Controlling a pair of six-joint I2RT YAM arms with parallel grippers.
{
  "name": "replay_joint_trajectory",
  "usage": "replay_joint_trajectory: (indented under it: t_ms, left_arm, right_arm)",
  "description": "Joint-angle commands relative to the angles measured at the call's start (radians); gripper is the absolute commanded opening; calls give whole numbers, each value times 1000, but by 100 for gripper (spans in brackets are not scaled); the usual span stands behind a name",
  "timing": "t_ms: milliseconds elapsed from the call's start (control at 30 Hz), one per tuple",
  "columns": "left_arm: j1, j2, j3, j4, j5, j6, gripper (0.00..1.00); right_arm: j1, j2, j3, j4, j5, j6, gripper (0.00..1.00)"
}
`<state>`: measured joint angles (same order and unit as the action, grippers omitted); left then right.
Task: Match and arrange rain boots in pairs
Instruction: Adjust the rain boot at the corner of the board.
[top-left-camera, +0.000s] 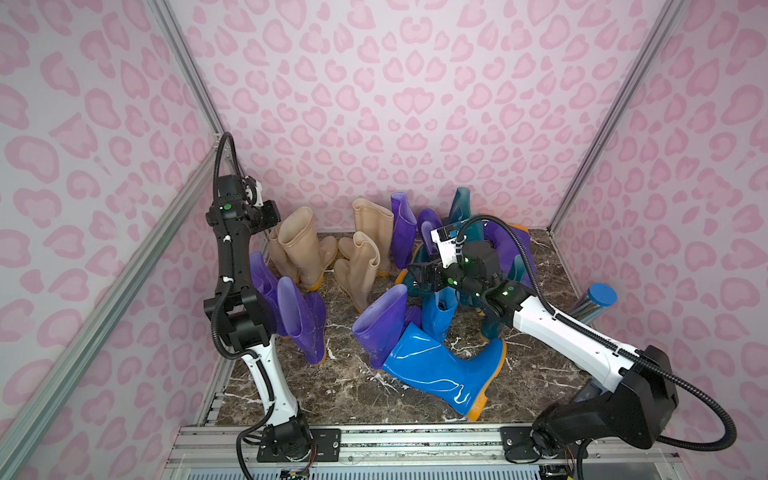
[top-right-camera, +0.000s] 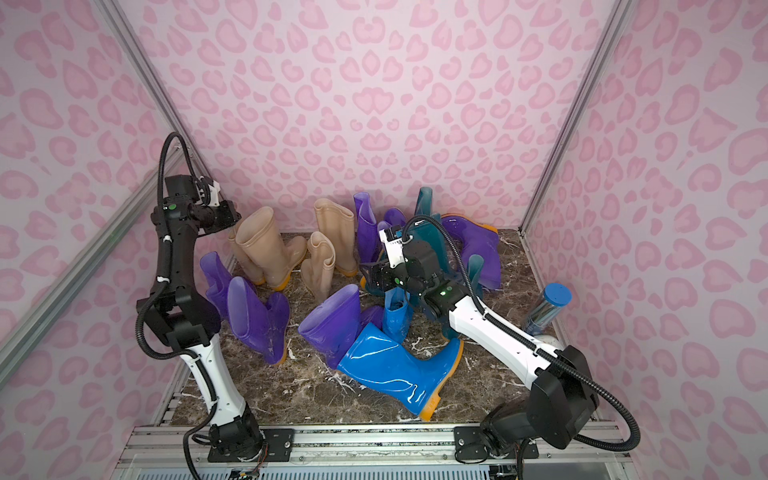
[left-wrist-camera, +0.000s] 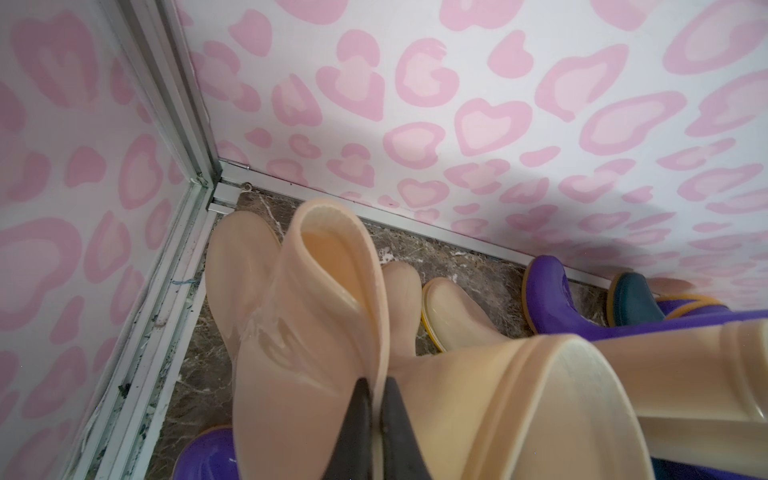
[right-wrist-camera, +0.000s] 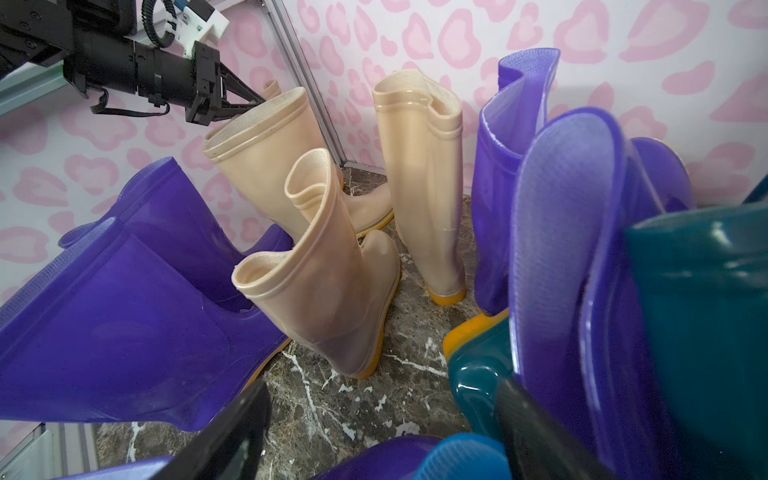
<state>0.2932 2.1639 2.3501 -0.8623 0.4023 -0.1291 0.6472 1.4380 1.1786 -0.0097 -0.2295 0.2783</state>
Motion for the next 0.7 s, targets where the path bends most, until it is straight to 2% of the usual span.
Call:
replay_joint_trajectory:
  t_ms: [0, 233, 333, 367, 400, 433, 567, 667]
  left_arm:
    - [0, -38, -30, 37, 125, 39, 2]
    - [6, -124, -150, 86, 177, 92, 2]
    - [16, -123, -160, 95, 200, 108, 2]
    - [20, -119, -160, 100, 202, 99, 5]
    - [23, -121, -159, 107, 207, 88, 20]
    - [23, -121, -153, 108, 205, 81, 46]
    - [23, -136, -90, 84, 178, -1, 67]
    - [20, -209, -85, 93, 165, -87, 73]
  right_arm:
    - [0, 9, 7, -11, -19, 13, 87]
    - [8, 17, 24, -20, -31, 12, 87]
    - [12, 23, 34, -26, -35, 9, 87]
    - [15, 26, 39, -33, -37, 6, 87]
    - [17, 29, 46, -41, -34, 4, 87]
    - [19, 33, 57, -50, -32, 1, 87]
    - [36, 41, 98, -73, -11, -10, 87]
    - [62, 56, 136, -86, 18, -18, 87]
